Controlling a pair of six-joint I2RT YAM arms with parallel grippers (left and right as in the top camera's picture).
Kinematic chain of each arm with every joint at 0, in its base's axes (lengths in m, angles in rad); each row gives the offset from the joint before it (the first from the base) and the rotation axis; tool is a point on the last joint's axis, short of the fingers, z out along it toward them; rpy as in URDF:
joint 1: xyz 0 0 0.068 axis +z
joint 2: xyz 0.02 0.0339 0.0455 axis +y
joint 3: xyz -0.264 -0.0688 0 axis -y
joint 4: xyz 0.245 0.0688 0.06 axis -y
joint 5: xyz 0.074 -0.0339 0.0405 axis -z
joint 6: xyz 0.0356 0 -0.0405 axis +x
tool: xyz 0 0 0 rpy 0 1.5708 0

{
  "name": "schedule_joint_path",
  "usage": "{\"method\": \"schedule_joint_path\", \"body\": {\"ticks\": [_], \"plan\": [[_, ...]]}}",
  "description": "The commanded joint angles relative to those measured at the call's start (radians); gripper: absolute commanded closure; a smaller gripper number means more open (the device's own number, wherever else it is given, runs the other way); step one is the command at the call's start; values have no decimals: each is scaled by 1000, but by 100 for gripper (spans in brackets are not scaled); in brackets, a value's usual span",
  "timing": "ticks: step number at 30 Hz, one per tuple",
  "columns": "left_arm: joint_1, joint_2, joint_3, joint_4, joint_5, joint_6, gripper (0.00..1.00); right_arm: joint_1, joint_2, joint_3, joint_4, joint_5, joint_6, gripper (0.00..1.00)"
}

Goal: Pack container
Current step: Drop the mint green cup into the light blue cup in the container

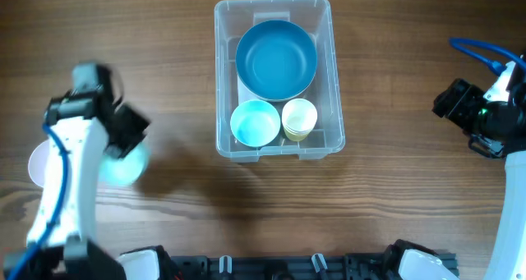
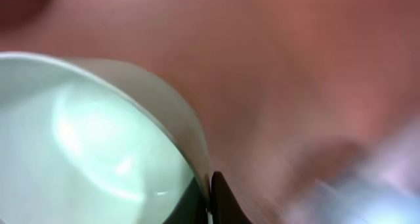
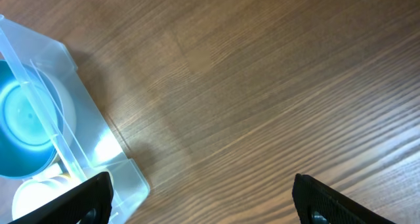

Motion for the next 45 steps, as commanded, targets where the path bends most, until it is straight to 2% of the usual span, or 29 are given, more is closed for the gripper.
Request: {"method": "schedule_joint_path", "body": {"ticks": [1, 7, 13, 16, 21, 27, 28, 29, 30, 31, 33, 39, 45], "plan": [[-243, -47, 239, -69, 24, 11, 96, -5, 6, -2, 1, -11, -14, 11], [-574, 14, 393, -32, 0, -16, 96, -5, 6, -2, 4, -12, -14, 11], [-763, 180, 393, 36, 0, 9, 96, -5, 6, -2, 3, -12, -14, 11], [-807, 255, 393, 58, -8, 12, 96, -5, 6, -2, 3, -12, -14, 11], [-806, 372, 393, 59, -10, 16, 94, -5, 6, -2, 2, -12, -14, 11], [-784, 385, 399, 66, -58, 16, 92, -5, 6, -2, 3, -12, -17, 11], [-779, 385, 399, 65, -58, 16, 89, -5, 6, -2, 3, -12, -18, 11], [-774, 385, 399, 65, -57, 30, 71, -5, 6, -2, 2, -12, -18, 11], [-769, 385, 401, 62, -58, 56, 61, -5, 6, -2, 2, -12, -18, 11], [-766, 385, 402, 61, -57, 66, 45, -5, 6, -2, 2, -12, -18, 11], [-756, 383, 406, 50, -58, 65, 41, -5, 6, -2, 0, -11, -21, 11], [-672, 296, 434, 17, -89, 53, 39, -5, 6, -2, 0, -11, -22, 11], [-452, 82, 434, -82, -277, 34, 36, -5, 6, -2, 3, -12, -21, 11]]}}
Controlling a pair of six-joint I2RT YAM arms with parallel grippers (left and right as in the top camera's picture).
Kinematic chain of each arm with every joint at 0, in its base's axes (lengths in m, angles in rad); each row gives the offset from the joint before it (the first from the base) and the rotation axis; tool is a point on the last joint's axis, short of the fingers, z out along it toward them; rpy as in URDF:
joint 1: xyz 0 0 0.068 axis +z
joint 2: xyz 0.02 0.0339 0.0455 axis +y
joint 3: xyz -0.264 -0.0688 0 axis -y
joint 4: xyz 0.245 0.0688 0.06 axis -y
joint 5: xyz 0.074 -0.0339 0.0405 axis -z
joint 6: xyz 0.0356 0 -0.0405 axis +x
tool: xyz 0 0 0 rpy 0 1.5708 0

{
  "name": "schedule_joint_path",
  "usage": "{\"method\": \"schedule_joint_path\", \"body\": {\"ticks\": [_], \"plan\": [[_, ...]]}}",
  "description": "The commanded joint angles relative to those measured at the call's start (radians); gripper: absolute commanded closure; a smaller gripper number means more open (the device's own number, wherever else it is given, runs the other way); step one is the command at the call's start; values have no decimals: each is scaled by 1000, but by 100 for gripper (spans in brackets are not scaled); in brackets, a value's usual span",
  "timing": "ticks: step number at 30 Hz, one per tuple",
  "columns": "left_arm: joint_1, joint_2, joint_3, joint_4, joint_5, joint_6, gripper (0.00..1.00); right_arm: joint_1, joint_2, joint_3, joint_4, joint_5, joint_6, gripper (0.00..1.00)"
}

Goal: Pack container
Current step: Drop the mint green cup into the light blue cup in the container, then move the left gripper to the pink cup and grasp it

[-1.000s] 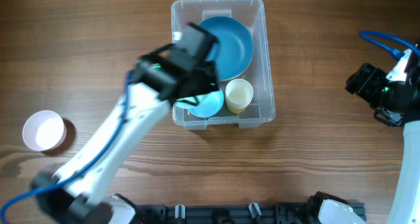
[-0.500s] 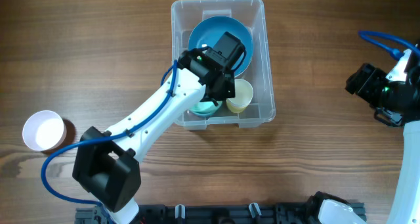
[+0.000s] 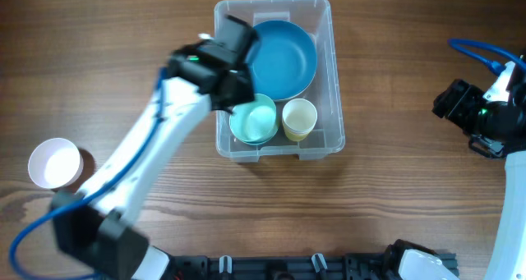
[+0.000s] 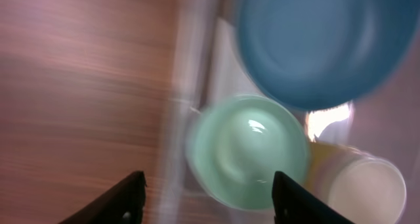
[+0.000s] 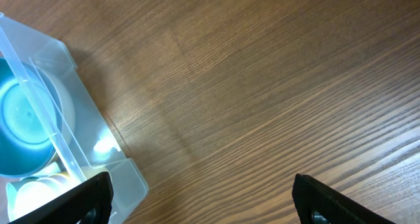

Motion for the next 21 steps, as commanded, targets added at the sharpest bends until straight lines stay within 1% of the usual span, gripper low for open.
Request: {"method": "schedule_joint_path", "body": {"ticks": [1, 2, 3, 6, 8, 10, 13, 16, 18, 21], "plan": [[182, -168, 30, -73, -143, -9, 34, -5, 6, -2, 3, -12, -10, 11], [236, -188, 30, -91, -143, -9, 29, -5, 6, -2, 3, -12, -10, 11], [326, -209, 30, -121, -143, -9, 28, -5, 6, -2, 3, -12, -10, 11], [540, -207, 23, -174, -143, -9, 25, -5, 6, -2, 3, -12, -10, 11], [646, -193, -10, -171, -142, -9, 24, -5, 6, -2, 3, -12, -11, 11], [785, -154, -89, -136, -142, -9, 22, -5, 6, -2, 2, -12, -10, 11], [908, -90, -177, -74, -131, -9, 21, -5, 6, -2, 0, -12, -10, 11], [992, -11, -238, 9, -69, -9, 21, -5, 6, -2, 0, -12, -11, 11], [1031, 69, -251, 49, -60, -5, 21, -5, 6, -2, -1, -12, -11, 11], [1053, 180, -251, 103, -58, -5, 22, -5, 6, -2, -1, -12, -10, 11]]}}
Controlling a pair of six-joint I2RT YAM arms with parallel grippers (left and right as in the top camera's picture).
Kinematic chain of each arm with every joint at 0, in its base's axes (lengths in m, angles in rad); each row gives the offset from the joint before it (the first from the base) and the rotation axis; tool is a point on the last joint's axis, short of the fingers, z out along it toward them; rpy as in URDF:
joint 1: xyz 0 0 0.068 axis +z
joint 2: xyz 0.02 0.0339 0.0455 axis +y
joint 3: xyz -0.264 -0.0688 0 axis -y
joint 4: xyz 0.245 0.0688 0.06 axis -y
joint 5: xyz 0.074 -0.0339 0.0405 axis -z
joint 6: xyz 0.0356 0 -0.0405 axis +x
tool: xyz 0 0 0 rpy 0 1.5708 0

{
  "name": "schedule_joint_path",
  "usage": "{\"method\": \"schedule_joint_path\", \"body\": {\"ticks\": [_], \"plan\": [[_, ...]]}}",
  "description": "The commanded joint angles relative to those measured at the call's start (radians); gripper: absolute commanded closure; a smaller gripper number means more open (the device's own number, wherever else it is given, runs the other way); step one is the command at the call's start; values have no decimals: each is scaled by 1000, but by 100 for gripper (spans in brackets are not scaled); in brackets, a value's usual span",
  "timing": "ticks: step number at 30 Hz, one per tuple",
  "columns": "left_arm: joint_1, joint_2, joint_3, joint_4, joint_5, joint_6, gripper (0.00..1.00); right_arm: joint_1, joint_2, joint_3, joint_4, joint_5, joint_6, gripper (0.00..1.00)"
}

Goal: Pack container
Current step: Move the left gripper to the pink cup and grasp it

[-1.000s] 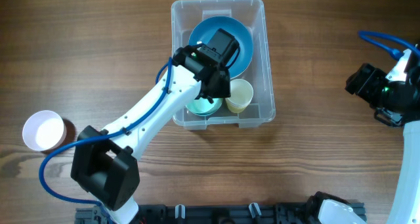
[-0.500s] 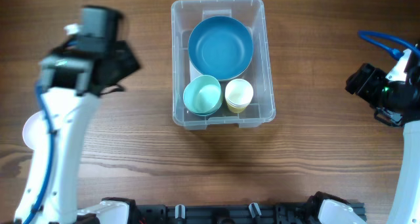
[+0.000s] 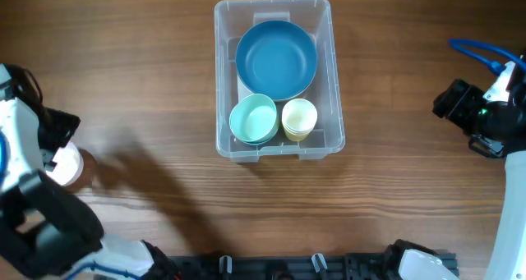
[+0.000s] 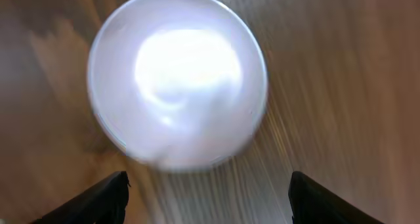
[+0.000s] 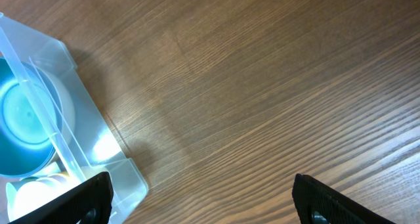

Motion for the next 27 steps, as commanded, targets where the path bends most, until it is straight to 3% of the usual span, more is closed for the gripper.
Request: {"method": "schedule_joint_path", "body": {"ticks": [1, 8, 10, 13, 15, 19, 27], "plan": [[18, 121, -9, 51, 29, 2, 22, -5, 6, -2, -1, -12, -10, 11], [18, 232, -9, 126, 60, 5, 29, -5, 6, -2, -1, -12, -10, 11], [18, 232, -9, 127, 62, 5, 46, -5, 6, -2, -1, -12, -10, 11], [18, 232, -9, 123, 68, 5, 60, -5, 6, -2, -2, -12, -10, 11], [18, 232, -9, 124, 101, 5, 62, -5, 6, -2, -2, -12, -10, 11], [10, 230, -8, 123, 115, 5, 96, -5, 6, -2, -1, -12, -10, 11], [-78, 196, -8, 111, 115, 5, 96, -5, 6, -2, -1, -12, -10, 11]]}}
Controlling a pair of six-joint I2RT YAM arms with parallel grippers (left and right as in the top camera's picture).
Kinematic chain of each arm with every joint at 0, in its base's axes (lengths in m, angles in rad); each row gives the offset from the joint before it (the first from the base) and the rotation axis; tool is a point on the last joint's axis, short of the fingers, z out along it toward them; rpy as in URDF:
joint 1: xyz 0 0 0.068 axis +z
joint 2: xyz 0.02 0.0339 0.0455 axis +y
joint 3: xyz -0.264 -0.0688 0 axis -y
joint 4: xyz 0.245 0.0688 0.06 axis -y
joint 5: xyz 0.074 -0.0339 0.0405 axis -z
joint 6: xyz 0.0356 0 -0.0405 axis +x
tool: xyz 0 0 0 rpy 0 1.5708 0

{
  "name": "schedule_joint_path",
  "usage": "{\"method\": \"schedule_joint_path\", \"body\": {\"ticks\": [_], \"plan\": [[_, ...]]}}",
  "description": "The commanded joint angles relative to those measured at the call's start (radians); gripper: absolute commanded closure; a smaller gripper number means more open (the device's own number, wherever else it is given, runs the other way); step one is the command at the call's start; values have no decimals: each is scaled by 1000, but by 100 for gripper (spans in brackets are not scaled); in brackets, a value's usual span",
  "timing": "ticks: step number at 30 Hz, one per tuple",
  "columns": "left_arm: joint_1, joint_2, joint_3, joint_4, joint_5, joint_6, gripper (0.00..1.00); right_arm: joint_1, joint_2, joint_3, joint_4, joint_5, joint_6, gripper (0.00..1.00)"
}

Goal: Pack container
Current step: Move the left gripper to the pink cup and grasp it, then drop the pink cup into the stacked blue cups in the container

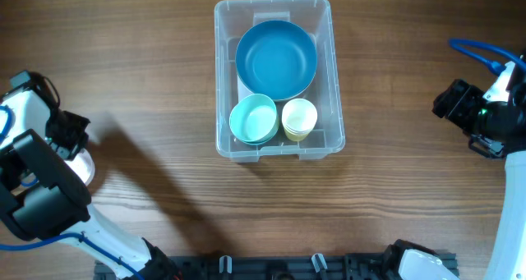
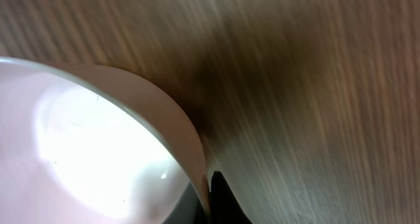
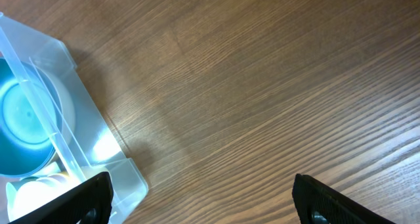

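Note:
A clear plastic container (image 1: 218,83) stands at mid-table, holding a blue plate (image 1: 276,58), a light teal bowl (image 1: 254,120) and a cream cup (image 1: 299,117). A white bowl (image 1: 85,171) sits on the wood at the far left, partly under my left arm. My left gripper (image 1: 72,142) is shut on that bowl's rim; in the left wrist view the white bowl (image 2: 85,152) fills the lower left and its wall is pinched in the left gripper (image 2: 207,194). My right gripper (image 3: 203,198) is open over bare wood, right of the container (image 3: 98,178).
A blue cable (image 1: 477,50) loops at the right arm near the table's right edge. A black rail (image 1: 271,268) runs along the front edge. Bare wood lies between the white bowl and the container.
My left gripper was open above the white bowl. It has come down and is shut on the bowl's rim. The right arm has not moved.
My left gripper held the teal bowl at the left of the table. Then it stood open over the container with the teal bowl lying inside. Then it was open above the white bowl at the far left, and now it grips that bowl's rim.

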Motion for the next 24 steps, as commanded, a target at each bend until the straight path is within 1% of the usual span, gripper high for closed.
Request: {"method": "schedule_joint_path", "body": {"ticks": [1, 4, 8, 10, 13, 16, 18, 21, 24], "plan": [[-76, -40, -2, -8, 37, 1, 96, -5, 6, -2, 0, -11, -10, 11], [-154, -115, 23, -42, 60, 1, 96, -5, 6, -2, 1, -11, -10, 11], [-312, -260, 98, -114, 109, 2, 96, -5, 6, -2, 0, -11, -10, 11], [-423, -333, 158, -165, 121, 1, 96, -5, 6, -2, 0, -12, -10, 11], [-604, -395, 269, -235, 122, 1, 96, -5, 6, -2, 2, -11, -10, 11], [-821, -399, 401, -286, 122, -4, 96, -5, 6, -2, 3, -12, -10, 11], [-951, -396, 425, -274, 122, -31, 96, -5, 6, -2, 3, -12, -10, 11], [-1072, -366, 425, -253, 122, -42, 96, -5, 6, -2, 3, -12, -10, 11], [-1126, -323, 425, -254, 127, -42, 96, -5, 6, -2, 3, -12, -10, 11]]}}
